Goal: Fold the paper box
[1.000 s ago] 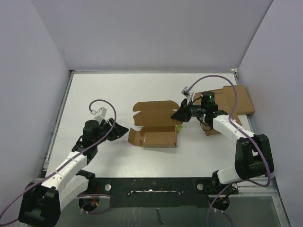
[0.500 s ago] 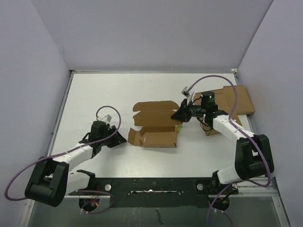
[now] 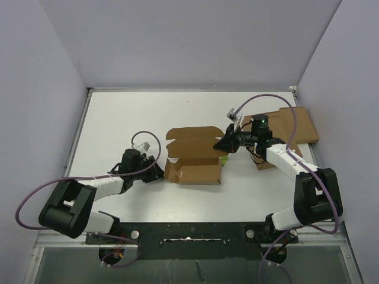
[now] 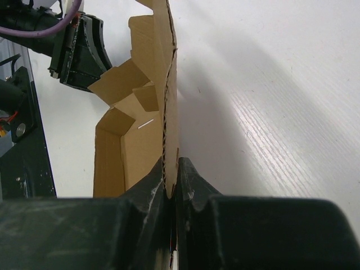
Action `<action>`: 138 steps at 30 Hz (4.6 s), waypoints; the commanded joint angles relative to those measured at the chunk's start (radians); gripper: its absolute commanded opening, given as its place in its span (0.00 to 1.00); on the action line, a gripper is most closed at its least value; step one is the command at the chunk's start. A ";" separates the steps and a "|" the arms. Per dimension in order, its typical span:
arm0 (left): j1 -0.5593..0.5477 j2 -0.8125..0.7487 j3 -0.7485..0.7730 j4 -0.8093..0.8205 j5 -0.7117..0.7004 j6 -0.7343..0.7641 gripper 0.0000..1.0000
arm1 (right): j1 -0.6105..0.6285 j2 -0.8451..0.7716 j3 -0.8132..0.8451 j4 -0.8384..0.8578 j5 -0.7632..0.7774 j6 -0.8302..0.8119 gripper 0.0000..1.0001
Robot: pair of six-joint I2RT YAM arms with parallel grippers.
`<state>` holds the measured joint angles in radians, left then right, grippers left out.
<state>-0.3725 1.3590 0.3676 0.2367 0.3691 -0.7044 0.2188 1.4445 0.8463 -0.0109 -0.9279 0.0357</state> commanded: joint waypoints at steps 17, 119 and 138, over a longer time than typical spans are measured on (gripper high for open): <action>-0.017 0.019 -0.052 0.352 0.120 -0.143 0.36 | 0.008 -0.015 0.008 0.039 -0.031 0.003 0.00; -0.413 -0.343 0.727 0.882 -0.006 -0.271 0.98 | -0.246 -0.036 0.022 0.046 -0.285 -0.059 0.00; -0.656 -0.369 0.857 0.560 0.051 0.126 0.98 | -0.240 -0.043 0.019 0.061 -0.302 -0.045 0.00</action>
<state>-1.0248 1.0416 1.2057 0.8700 0.4007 -0.6479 -0.0254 1.4246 0.8337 -0.0002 -1.1900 -0.0174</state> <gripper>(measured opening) 0.979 0.039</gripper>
